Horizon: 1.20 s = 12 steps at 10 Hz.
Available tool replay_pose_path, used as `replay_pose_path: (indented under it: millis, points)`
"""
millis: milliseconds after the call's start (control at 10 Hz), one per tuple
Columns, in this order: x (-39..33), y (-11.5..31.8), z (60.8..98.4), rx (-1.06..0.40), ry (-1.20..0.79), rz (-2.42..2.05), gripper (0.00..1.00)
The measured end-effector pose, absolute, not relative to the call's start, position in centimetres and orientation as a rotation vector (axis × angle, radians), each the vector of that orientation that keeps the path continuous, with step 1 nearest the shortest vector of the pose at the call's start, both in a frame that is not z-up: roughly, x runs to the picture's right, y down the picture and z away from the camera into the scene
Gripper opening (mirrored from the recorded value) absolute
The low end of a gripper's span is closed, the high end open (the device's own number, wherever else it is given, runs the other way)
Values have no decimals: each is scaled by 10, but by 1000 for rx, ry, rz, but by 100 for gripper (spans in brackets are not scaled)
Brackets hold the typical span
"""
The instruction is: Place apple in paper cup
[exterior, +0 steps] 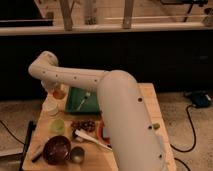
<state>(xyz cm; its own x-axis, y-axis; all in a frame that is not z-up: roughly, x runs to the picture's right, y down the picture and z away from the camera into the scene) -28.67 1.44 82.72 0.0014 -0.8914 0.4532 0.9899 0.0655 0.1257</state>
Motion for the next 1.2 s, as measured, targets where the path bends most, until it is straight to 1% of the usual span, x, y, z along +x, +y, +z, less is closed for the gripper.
replay_pose_path:
  millis: [400, 800, 900, 1100, 1200]
  points:
    - [-296, 13, 813, -201, -543, -1539, 0]
    - [-313, 23, 797, -180, -608, -1607, 0]
    - [-315, 25, 795, -179, -617, -1620, 2]
    - [-323, 32, 788, -180, -643, -1650, 22]
    - [-326, 34, 786, -180, -649, -1659, 30]
